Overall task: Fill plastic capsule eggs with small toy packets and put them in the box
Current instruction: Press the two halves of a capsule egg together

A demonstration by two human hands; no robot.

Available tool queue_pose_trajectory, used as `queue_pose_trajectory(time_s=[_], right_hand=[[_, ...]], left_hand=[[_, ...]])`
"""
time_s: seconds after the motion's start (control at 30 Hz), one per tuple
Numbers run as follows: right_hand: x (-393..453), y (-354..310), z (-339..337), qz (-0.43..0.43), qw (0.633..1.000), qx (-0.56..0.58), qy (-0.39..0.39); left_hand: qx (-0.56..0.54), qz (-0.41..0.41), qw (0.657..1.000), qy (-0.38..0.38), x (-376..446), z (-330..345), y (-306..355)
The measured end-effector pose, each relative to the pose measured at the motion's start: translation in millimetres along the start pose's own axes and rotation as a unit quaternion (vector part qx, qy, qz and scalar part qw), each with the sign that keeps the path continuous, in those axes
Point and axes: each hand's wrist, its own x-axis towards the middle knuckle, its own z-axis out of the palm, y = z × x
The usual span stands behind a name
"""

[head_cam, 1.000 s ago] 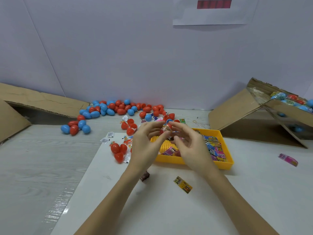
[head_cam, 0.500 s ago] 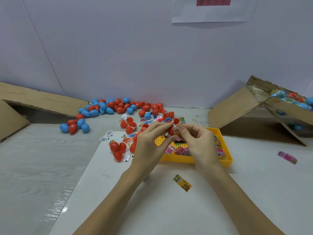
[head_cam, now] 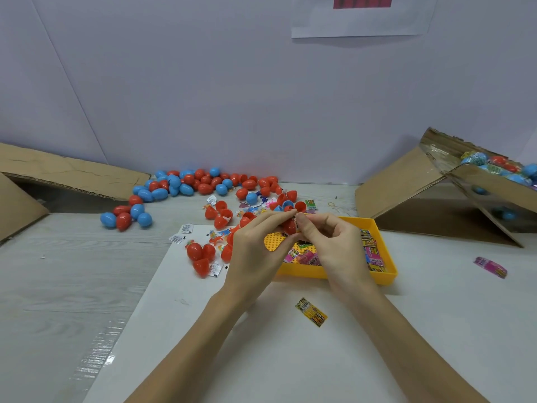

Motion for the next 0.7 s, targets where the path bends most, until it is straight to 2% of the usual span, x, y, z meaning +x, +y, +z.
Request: queue_pose_trajectory(time_s=[0.7], right_hand=[[-3.3, 6.1, 5.0, -0.009, 0.999, -0.033, 0.023]], left_hand=[[0.027, -0.037, 0.999, -0.005, -1.0, 1.2, 4.4]])
